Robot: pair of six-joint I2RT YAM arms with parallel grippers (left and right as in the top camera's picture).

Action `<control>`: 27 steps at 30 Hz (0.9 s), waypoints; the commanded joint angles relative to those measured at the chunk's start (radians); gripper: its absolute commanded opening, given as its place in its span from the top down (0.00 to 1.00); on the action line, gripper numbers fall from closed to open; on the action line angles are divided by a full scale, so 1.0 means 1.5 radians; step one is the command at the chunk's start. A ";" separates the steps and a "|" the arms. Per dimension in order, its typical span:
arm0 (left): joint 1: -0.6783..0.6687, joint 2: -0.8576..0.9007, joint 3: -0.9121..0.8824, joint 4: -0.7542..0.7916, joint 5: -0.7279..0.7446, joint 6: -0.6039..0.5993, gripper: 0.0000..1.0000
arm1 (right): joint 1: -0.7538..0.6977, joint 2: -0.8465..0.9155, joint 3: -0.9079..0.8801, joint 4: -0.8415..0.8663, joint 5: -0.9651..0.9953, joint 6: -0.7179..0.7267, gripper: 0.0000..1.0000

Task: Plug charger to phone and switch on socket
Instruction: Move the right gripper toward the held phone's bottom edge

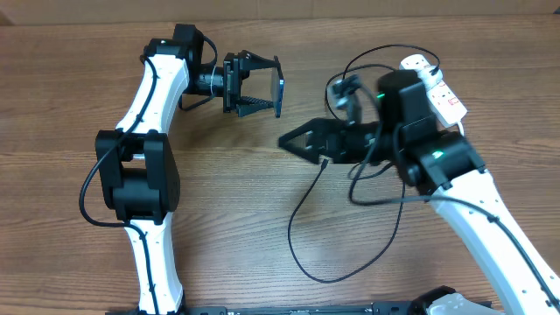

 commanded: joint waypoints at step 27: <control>-0.070 0.002 0.018 -0.007 -0.089 -0.065 0.28 | 0.154 0.165 0.168 -0.059 0.680 0.198 0.17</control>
